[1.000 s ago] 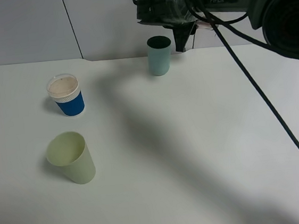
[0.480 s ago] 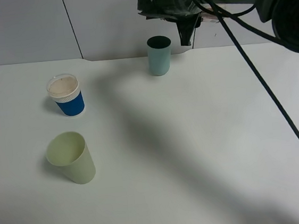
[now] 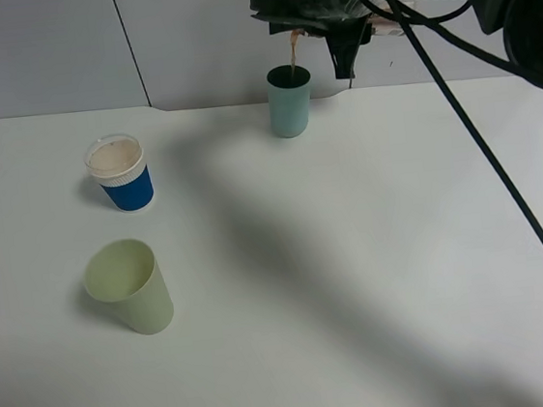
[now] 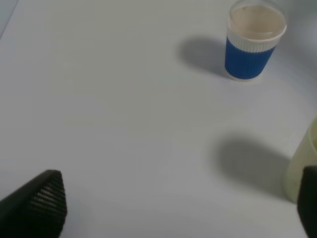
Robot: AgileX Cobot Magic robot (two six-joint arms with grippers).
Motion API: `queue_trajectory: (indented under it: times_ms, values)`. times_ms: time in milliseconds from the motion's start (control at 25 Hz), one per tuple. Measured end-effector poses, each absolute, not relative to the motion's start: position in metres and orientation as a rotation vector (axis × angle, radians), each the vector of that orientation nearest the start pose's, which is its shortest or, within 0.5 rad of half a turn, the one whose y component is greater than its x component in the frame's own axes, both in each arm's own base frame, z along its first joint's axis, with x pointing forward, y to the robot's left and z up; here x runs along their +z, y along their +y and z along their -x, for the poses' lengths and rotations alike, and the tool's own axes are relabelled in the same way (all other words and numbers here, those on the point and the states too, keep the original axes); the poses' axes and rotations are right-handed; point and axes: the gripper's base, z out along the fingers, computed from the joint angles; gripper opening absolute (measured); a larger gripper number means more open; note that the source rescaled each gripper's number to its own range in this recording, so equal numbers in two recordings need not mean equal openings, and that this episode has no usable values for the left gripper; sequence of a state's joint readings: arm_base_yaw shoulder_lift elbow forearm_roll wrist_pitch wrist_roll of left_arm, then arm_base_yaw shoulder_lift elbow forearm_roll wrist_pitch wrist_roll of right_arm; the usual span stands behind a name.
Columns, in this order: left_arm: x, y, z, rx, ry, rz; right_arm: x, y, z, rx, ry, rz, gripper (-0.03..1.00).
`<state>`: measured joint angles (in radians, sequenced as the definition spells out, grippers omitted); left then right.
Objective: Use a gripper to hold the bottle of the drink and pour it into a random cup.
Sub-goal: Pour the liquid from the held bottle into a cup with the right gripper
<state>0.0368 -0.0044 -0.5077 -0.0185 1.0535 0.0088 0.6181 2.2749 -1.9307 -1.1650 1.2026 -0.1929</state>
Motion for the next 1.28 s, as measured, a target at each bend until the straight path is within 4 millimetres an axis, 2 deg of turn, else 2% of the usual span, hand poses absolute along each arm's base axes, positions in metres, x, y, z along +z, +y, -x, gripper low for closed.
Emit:
queue_trajectory:
  times_ms: [280,600,1280]
  values:
    - [0.280,-0.002,0.006,0.007,2.025,0.027,0.230,0.217,-0.439,-1.430,2.011,1.380,0.00]
    - [0.280,-0.002,0.006,0.007,2.025,0.027,0.233,0.220,-0.439,-1.431,1.998,1.289,0.00]
    - [0.280,-0.002,0.006,0.007,2.025,0.027,0.235,0.229,-0.437,-1.431,1.930,1.312,0.00]
